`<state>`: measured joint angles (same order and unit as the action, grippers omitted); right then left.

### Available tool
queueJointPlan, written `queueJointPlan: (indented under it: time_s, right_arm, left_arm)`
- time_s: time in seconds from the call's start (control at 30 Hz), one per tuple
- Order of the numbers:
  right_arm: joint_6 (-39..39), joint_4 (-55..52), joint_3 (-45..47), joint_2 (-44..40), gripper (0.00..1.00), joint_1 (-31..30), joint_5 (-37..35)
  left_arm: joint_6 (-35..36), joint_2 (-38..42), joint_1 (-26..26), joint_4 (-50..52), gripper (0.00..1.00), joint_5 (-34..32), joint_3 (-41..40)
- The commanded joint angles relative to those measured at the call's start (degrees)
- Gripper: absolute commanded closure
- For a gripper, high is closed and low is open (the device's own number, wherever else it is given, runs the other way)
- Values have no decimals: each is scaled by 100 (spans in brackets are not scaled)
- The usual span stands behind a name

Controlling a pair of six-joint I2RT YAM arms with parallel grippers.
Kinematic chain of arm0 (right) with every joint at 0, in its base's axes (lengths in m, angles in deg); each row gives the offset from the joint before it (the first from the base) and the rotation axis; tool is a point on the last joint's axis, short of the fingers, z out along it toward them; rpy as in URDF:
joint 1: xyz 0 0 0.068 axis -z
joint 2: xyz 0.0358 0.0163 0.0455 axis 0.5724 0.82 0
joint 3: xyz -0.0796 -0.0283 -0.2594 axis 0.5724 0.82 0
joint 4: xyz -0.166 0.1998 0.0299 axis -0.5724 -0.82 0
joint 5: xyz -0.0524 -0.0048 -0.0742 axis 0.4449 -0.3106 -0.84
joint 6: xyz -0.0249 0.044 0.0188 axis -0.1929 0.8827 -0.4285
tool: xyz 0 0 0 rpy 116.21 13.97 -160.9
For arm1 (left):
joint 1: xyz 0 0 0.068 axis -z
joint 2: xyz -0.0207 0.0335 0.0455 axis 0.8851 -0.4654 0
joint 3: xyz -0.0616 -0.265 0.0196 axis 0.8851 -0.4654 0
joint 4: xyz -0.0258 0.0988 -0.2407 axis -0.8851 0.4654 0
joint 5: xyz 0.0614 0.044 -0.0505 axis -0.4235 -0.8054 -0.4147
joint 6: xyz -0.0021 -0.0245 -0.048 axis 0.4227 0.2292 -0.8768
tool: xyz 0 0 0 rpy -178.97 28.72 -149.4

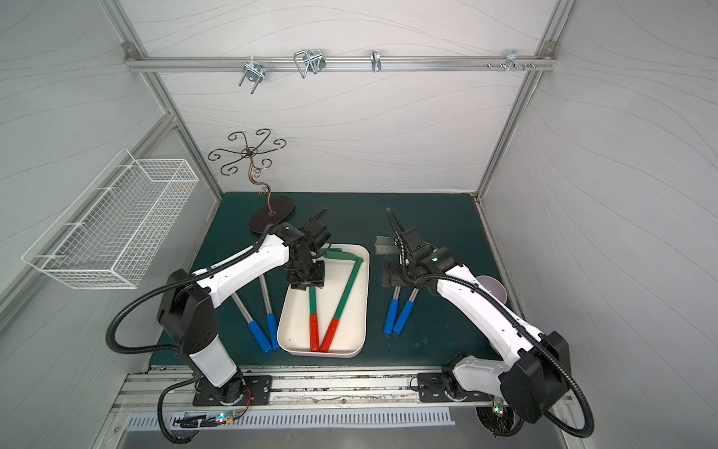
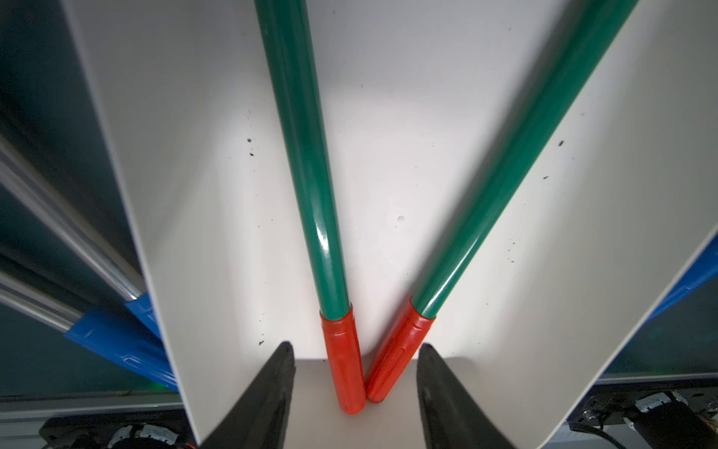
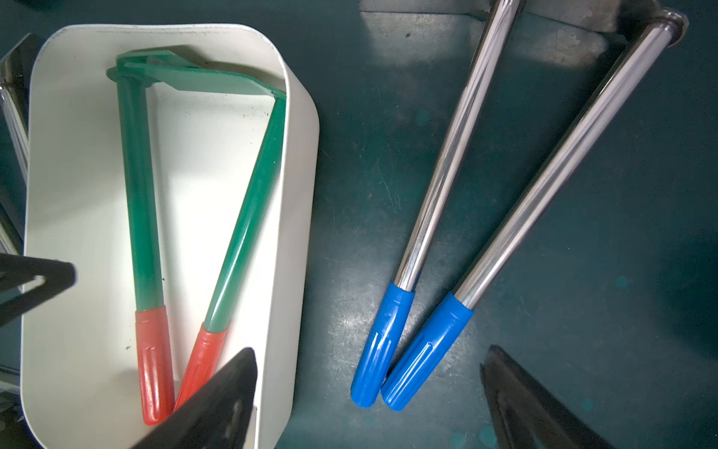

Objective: Put the small hoe into the storage box
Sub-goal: Place the hoe in the storage box, then adjust the storage box at the center of the board.

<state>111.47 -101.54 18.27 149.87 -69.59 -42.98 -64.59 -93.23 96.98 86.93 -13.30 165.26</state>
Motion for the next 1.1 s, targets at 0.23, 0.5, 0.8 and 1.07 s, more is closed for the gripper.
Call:
queueJointPlan:
  time_s: [0.23, 0.5, 0.8, 1.07]
  right_arm:
    - [17, -167, -56, -17, 9, -72, -22]
    - [-8, -211, -51, -3, 9, -74, -53]
    - [-17, -214, -34, -2, 8, -68, -53]
    - [-6, -194, 0, 34, 8, -66, -32]
  left_arm:
    - [1147, -233, -922, -205, 44, -627, -519]
    - [1059, -627, -1030, -338, 49, -723, -606]
    - [893, -852, -1156, -605, 82, -272, -599]
    - [732, -1026, -1011, -683, 100, 73, -344]
